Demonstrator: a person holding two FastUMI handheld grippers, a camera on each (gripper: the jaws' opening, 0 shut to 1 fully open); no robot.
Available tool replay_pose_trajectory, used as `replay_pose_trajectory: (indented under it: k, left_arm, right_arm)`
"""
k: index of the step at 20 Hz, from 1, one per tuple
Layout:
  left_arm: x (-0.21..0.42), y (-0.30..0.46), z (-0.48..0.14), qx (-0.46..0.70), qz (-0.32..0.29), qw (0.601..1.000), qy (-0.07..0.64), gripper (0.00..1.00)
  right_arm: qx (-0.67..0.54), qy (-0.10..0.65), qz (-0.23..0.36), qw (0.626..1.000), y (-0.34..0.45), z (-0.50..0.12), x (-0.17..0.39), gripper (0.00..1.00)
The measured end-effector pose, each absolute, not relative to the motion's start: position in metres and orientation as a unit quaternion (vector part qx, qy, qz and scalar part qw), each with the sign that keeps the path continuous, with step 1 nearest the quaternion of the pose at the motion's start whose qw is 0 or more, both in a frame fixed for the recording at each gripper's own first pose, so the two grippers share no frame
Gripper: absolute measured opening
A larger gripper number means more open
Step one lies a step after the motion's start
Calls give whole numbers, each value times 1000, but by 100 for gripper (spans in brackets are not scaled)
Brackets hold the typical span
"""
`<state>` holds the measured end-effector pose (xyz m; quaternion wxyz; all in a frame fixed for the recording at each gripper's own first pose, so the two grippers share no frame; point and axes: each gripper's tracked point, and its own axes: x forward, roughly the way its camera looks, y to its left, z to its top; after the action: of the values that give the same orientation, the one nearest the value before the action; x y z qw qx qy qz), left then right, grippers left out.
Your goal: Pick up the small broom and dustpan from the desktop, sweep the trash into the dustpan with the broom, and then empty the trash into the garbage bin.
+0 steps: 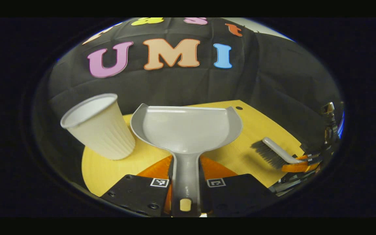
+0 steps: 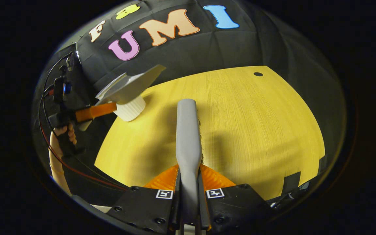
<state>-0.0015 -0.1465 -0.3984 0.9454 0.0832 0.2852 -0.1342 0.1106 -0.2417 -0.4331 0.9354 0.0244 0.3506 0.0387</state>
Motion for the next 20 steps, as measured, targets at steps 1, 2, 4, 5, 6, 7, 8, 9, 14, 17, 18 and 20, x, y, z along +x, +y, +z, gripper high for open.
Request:
replay_pose_trajectory:
  k: [1,2,4,5,6,7,8,9,14,17,18,20]
  left_arm:
    - [-10,-142,-417,83,-120,944,296,28]
    - [-15,-138,-433,80,-105,943,306,29]
    - [-28,-137,-465,68,-84,940,324,29]
    - [-34,-138,-476,62,-78,938,332,27]
    - [-38,-140,-486,57,-73,936,340,27]
    - [-43,-140,-496,54,-68,935,345,29]
    - [-47,-141,-503,51,-61,933,350,27]
    - [-49,-140,-512,50,-53,932,355,28]
    - [-56,-133,-534,61,-25,926,372,30]
    - [-57,-137,-536,36,-21,925,378,29]
    - [-58,-138,-538,31,-20,925,377,29]
    - [-59,-134,-538,40,-19,925,378,31]
  right_arm:
    - [22,354,35,934,-238,-440,113,22]
    - [22,361,30,932,-236,-449,117,22]
    - [24,373,16,927,-231,-463,129,22]
    - [24,380,10,925,-226,-473,136,22]
    - [26,388,5,921,-220,-480,141,22]
    - [27,395,1,918,-216,-487,146,22]
    - [25,400,-3,916,-215,-493,148,22]
    - [21,404,-9,915,-216,-497,154,22]
    - [-4,411,-28,911,-213,-520,177,22]
    - [-14,411,-32,911,-209,-521,184,22]
    - [-14,407,-32,913,-208,-523,187,22]
    - [-14,413,-31,910,-208,-523,186,22]
